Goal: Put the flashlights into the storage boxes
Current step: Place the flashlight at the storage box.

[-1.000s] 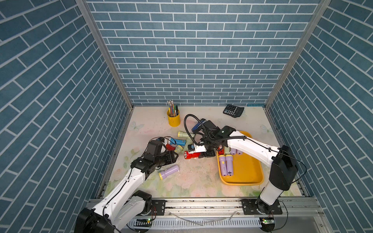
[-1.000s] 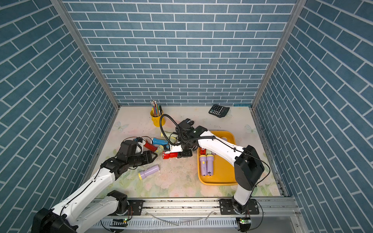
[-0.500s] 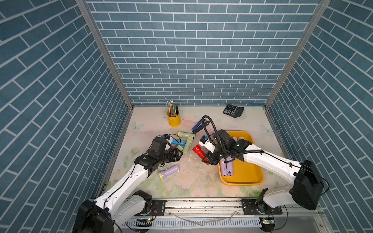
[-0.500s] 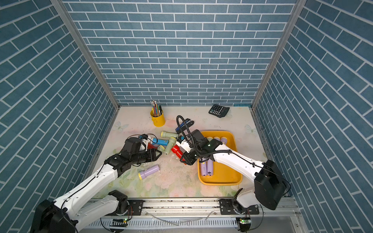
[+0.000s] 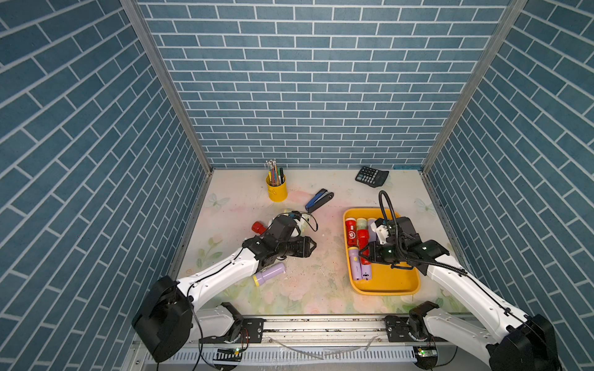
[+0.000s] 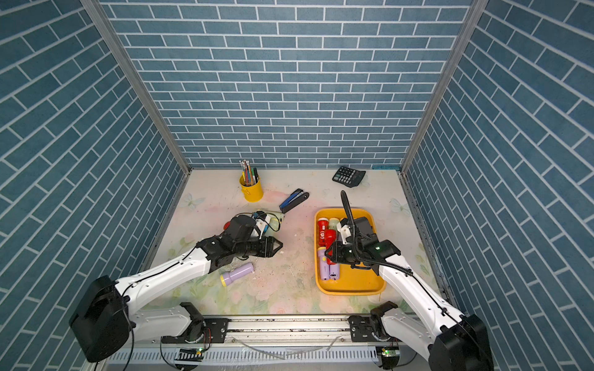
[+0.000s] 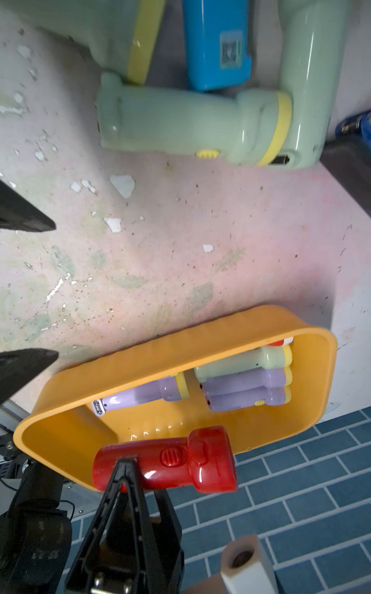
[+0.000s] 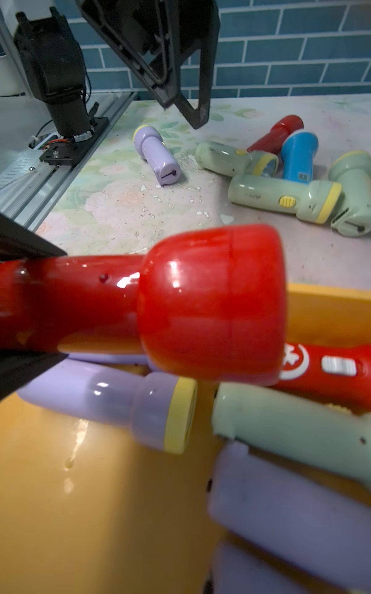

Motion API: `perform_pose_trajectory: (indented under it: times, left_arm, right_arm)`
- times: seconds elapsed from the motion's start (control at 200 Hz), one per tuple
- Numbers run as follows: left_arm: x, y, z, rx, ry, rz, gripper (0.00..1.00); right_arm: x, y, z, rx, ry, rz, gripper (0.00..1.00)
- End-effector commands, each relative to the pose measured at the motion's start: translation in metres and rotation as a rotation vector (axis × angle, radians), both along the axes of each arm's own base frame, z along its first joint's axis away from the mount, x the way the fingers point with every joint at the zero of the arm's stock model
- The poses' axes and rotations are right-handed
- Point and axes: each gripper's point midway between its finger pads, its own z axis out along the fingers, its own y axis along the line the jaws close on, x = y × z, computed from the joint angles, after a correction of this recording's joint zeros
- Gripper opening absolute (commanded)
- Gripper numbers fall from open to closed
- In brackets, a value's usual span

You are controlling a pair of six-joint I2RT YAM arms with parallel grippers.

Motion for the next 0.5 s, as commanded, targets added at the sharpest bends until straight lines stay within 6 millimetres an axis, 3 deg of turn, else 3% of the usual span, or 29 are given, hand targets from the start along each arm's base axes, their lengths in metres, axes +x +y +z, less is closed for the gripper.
perform_pose_trajectory:
  times: [0.0,0.235,0.495]
  left_arm:
    - [0.006,-0.023,0.012,-0.022,-0.052,-0.049,0.59]
    - [0.004,-0.036,0.012,-0.023,-0.065,-0.072,0.59]
    - [0.002,-0.032,0.008,-0.010,-0.066,-0.066,0.59]
  right_arm:
    - [-0.022,-0.024,-0.026,-0.059,0.167,-0.088,0.23]
    - [-0.023,-0.053,-0.040,-0.141,0.248,-0.169,0.24]
    - [-0.018,-0.054,-0.056,-0.161,0.324,-0.173,0.25]
